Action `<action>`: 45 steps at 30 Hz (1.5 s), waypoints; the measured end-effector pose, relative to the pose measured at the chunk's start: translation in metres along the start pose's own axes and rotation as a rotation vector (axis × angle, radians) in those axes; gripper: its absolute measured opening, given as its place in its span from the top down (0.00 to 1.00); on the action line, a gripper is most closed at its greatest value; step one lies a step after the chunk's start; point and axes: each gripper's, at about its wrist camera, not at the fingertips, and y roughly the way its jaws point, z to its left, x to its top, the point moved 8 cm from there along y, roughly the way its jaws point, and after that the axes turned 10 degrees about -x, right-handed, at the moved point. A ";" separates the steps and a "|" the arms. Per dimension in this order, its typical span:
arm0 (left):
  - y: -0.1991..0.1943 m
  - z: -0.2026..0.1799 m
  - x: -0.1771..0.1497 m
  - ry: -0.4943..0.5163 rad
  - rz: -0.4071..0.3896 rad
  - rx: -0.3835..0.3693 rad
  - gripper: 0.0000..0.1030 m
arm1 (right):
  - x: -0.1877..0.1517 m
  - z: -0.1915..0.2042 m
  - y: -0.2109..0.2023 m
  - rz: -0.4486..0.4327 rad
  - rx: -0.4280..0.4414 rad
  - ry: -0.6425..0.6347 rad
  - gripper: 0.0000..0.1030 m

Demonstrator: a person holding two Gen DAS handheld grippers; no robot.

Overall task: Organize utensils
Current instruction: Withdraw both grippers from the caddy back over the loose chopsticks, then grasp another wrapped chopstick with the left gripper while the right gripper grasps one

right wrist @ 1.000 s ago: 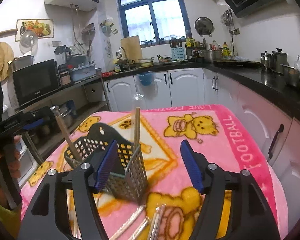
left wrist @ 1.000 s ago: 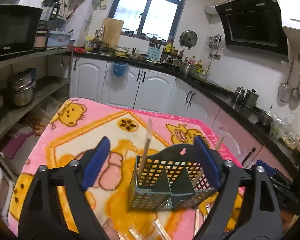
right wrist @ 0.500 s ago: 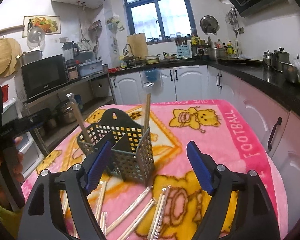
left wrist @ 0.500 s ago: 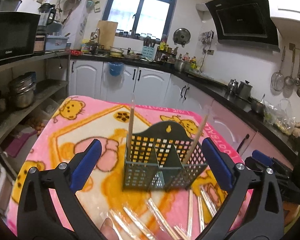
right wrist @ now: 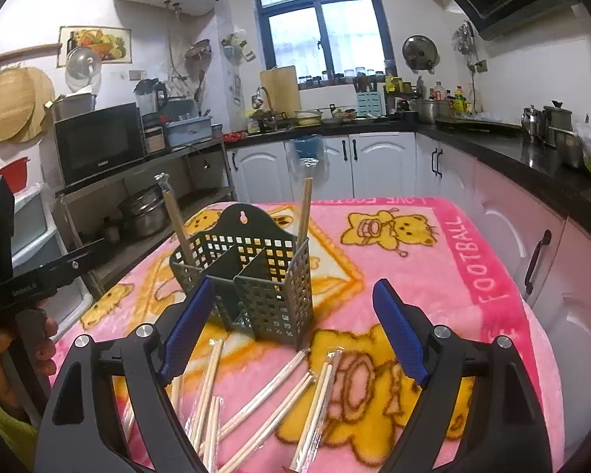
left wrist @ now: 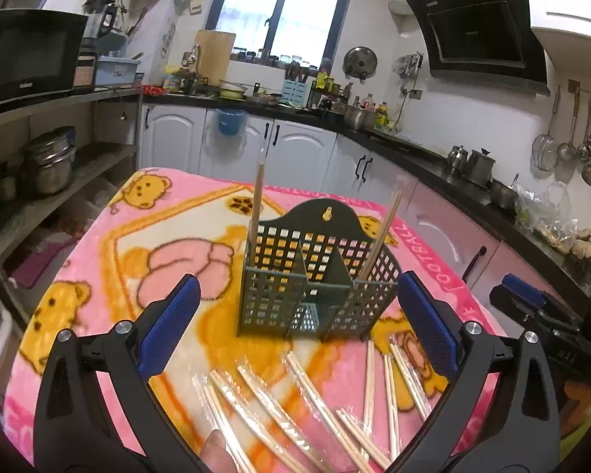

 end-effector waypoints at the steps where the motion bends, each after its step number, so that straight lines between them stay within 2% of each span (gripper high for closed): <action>1: 0.000 0.000 -0.001 -0.003 0.003 0.004 0.10 | -0.001 0.001 -0.001 0.000 0.003 -0.003 0.22; 16: -0.008 0.015 -0.035 -0.045 0.057 0.040 0.10 | -0.019 0.007 -0.007 0.024 0.002 -0.041 0.21; 30: -0.022 0.032 -0.067 -0.083 0.102 0.087 0.10 | -0.052 0.008 0.003 0.106 0.011 -0.070 0.21; 41: -0.016 0.048 -0.100 -0.133 0.178 0.089 0.10 | -0.072 0.003 0.015 0.176 0.027 -0.067 0.21; 45: -0.011 0.057 -0.113 -0.155 0.213 0.092 0.13 | -0.078 0.005 0.023 0.206 0.042 -0.064 0.29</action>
